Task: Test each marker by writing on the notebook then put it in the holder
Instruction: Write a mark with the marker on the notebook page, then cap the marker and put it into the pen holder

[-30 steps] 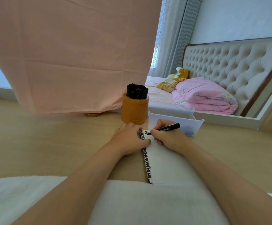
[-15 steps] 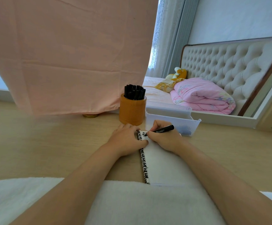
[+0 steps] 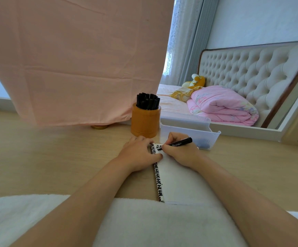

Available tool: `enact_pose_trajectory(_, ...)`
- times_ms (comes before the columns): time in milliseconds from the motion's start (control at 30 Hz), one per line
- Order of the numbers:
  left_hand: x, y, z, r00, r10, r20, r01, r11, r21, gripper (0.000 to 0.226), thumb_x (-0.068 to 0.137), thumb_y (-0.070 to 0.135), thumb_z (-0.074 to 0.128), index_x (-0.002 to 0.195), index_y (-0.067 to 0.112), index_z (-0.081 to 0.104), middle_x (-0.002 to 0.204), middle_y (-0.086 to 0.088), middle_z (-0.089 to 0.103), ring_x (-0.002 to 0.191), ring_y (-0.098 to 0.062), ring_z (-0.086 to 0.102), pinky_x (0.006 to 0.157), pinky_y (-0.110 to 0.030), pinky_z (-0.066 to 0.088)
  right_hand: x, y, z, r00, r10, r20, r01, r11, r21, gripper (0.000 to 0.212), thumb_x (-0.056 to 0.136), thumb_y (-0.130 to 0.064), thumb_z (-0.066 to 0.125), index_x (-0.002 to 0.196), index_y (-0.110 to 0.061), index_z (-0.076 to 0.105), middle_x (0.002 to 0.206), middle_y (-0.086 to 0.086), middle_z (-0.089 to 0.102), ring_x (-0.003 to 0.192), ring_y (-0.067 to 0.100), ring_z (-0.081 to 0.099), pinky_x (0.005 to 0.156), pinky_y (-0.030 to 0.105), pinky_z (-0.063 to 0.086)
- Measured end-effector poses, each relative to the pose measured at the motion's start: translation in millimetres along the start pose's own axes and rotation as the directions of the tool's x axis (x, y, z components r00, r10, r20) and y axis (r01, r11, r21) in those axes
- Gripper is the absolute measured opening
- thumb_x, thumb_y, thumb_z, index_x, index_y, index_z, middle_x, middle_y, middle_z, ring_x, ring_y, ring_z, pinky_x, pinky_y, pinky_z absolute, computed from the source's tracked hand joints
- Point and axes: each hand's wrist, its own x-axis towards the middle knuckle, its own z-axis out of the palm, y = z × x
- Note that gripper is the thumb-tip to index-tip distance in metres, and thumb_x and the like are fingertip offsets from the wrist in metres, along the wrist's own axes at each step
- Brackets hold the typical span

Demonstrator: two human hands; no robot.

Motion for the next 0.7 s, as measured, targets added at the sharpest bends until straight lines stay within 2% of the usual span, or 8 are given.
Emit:
enact_pose_trajectory(200,-0.2,0.3,-0.2,1.0,-0.004,0.007,0.004,1.0,0.006,0.07,0.08,0.065,0.056,0.142,0.034,0.043,0.142,0.005,0.044,0.131,-0.017,0.034,0.104,-0.038,0.035,-0.7,0.4,-0.5,1.0,-0.024,0.012,0.024,0.999,0.027,0.023,0.084,-0.018,0.072,0.066,-0.024,0.06,0.075,-0.001,0.069,0.064,0.006,0.057,0.057,0.017,0.044)
enact_pose_trajectory(400,-1.1,1.1,-0.6,1.0,-0.002,0.006,0.002,1.0,0.006,0.07,0.081,0.065,0.056,0.142,0.033,0.043,0.142,0.005,0.044,0.132,-0.017,0.034,0.106,-0.038,0.034,-0.5,0.0,-1.2,0.998,-0.051,0.043,0.049,0.998,0.047,0.026,0.083,-0.014,0.073,0.064,-0.024,0.058,0.072,0.0,0.067,0.063,0.008,0.056,0.058,0.023,0.045)
enact_pose_trajectory(600,-2.2,0.5,-0.7,1.0,0.006,0.001,-0.006,1.0,-0.003,0.067,0.082,0.064,0.056,0.14,0.034,0.044,0.14,0.006,0.045,0.13,-0.016,0.034,0.104,-0.037,0.034,0.9,0.0,-0.2,1.0,-0.009,0.012,0.008,0.999,0.044,0.03,0.079,-0.009,0.072,0.059,-0.022,0.054,0.059,-0.009,0.058,0.055,0.005,0.049,0.053,0.021,0.04)
enact_pose_trajectory(700,-2.0,-0.3,-0.8,1.0,0.004,0.006,-0.004,1.0,-0.004,0.068,0.082,0.065,0.056,0.141,0.035,0.043,0.142,0.006,0.044,0.131,-0.017,0.033,0.105,-0.038,0.033,-0.8,0.8,-2.0,0.999,0.051,-0.003,-0.05,0.987,0.155,0.027,0.081,-0.009,0.069,0.061,-0.022,0.054,0.054,-0.007,0.057,0.051,0.007,0.048,0.052,0.023,0.038)
